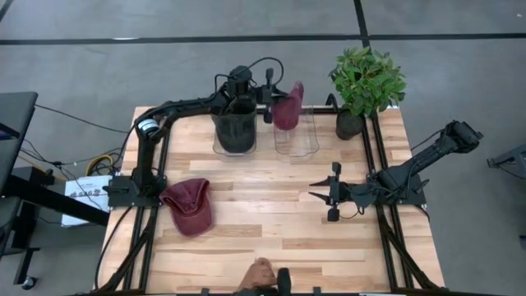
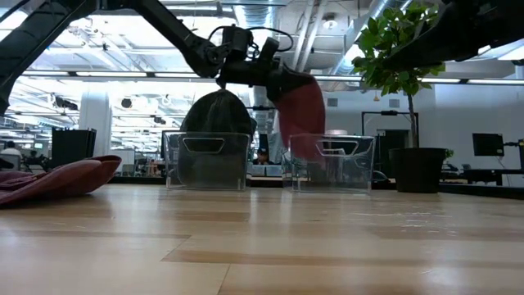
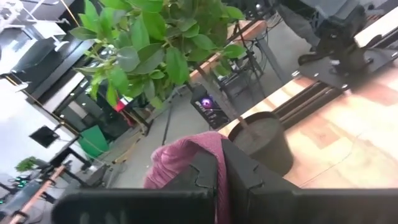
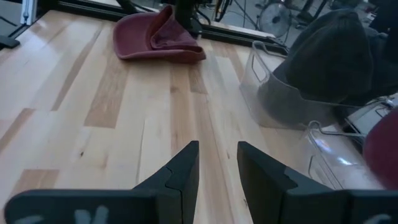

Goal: Pick & Place hat
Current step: Put the right red cap into the right transparent bin, then put the red cap into the right transparent bin

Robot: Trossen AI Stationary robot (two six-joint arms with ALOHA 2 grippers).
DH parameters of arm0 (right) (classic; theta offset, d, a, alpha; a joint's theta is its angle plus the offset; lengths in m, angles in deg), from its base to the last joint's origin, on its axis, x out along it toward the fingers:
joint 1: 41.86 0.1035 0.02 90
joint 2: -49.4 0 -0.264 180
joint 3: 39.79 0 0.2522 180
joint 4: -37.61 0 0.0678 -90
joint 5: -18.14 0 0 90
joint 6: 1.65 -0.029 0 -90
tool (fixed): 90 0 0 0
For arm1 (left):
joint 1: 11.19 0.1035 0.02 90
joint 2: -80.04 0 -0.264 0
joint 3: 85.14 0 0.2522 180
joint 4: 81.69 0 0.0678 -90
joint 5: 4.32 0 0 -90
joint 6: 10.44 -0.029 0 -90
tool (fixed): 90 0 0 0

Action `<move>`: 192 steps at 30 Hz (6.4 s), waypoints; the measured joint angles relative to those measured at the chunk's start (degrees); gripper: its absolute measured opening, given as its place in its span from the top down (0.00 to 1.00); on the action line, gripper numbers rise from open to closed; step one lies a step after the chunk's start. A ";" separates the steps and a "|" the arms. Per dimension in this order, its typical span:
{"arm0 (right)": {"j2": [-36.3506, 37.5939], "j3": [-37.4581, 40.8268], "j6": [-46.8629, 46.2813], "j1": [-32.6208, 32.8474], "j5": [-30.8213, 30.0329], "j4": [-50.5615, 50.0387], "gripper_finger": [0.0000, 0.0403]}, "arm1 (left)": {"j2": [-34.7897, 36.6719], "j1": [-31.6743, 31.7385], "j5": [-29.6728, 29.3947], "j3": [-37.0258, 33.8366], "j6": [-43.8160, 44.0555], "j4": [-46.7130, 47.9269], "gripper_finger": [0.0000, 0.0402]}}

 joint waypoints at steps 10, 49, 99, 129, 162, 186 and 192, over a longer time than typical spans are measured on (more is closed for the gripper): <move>0.00 0.00 0.00 -0.04 -0.02 -0.02 0.75 | -2.43 -0.89 -1.66 0.00 12.70 -0.21 0.97; 0.00 0.00 0.00 0.02 0.25 0.39 0.75 | -5.42 -1.21 -7.74 0.00 12.02 -7.64 0.86; 0.00 0.00 -0.46 0.02 0.27 0.35 0.75 | -5.53 -2.97 -13.53 0.00 6.04 -0.31 0.67; 0.00 0.00 -0.52 0.02 0.31 0.35 0.75 | -5.51 -3.98 -16.91 0.00 -8.41 -3.47 0.72; 0.02 -0.02 -2.43 0.13 0.31 -0.62 0.75 | 22.05 -18.29 -36.00 0.14 20.95 32.58 0.68; 0.02 -0.02 -4.98 4.39 0.81 -2.20 0.75 | 40.21 -56.30 -56.91 -23.36 92.60 85.08 0.74; 0.02 -0.02 -4.96 4.66 0.79 -2.22 0.75 | 43.20 -61.27 -51.77 -32.80 97.56 85.18 0.74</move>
